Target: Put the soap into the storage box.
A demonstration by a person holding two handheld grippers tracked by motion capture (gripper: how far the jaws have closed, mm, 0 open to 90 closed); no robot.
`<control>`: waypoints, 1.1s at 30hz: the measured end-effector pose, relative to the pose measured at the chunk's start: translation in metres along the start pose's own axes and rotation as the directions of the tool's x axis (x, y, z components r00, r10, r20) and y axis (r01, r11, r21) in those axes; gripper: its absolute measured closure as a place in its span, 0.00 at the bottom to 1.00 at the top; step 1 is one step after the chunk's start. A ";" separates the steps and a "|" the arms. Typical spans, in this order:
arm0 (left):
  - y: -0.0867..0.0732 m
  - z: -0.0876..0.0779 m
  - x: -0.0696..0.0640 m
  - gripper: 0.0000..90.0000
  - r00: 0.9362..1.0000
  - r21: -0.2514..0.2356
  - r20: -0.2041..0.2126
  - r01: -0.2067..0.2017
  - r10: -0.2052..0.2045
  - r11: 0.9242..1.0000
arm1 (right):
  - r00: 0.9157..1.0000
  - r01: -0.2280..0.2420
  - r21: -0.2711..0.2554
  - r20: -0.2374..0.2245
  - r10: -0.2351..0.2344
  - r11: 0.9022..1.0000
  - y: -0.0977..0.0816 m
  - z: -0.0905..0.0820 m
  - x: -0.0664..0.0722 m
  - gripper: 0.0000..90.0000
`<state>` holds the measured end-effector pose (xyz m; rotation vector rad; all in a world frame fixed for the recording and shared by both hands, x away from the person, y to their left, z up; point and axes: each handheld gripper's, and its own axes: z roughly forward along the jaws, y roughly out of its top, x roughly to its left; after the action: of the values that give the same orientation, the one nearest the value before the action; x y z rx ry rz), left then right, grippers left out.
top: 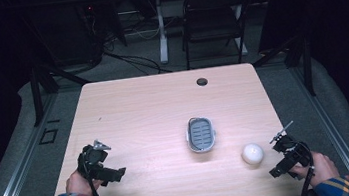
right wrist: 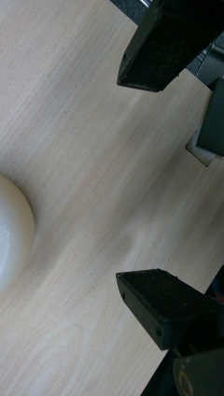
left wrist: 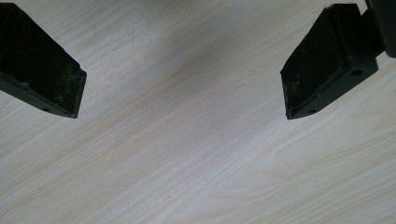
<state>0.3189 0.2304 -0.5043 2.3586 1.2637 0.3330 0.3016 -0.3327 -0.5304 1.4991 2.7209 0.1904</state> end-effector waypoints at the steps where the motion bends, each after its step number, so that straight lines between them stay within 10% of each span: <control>1: 0.000 0.000 0.000 0.00 1.000 0.003 0.001 -0.003 0.003 1.000 | 1.000 -0.003 -0.003 -0.010 0.003 1.000 0.000 0.000 0.000 0.06; 20: -0.001 0.000 -0.001 0.00 1.000 -0.006 0.000 -0.001 0.001 1.000 | 0.999 0.048 -0.011 0.018 -0.048 0.999 0.002 -0.004 0.005 0.01; 27: -0.001 0.000 0.000 0.00 1.000 -0.003 0.003 -0.007 0.007 1.000 | 0.999 0.038 -0.103 0.027 -0.036 0.994 0.003 -0.001 0.011 0.00; 31: -0.001 0.000 0.000 0.00 1.000 -0.002 0.004 -0.007 0.007 1.000 | 0.994 0.102 -0.044 0.053 -0.100 0.994 0.008 -0.006 0.011 0.00; 32: -0.001 0.000 0.000 0.00 1.000 -0.001 0.005 -0.008 0.008 1.000 | 0.999 0.048 -0.130 0.032 -0.044 0.990 0.007 0.000 0.015 0.00; 33: -0.001 0.000 0.000 0.00 1.000 -0.001 0.005 -0.008 0.008 1.000 | 0.983 0.171 0.027 0.062 -0.172 0.985 0.014 -0.011 0.009 0.00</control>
<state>0.3184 0.2305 -0.5044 2.3634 1.2512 0.3293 0.3074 -0.3188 -0.5170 1.2429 2.7904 0.1070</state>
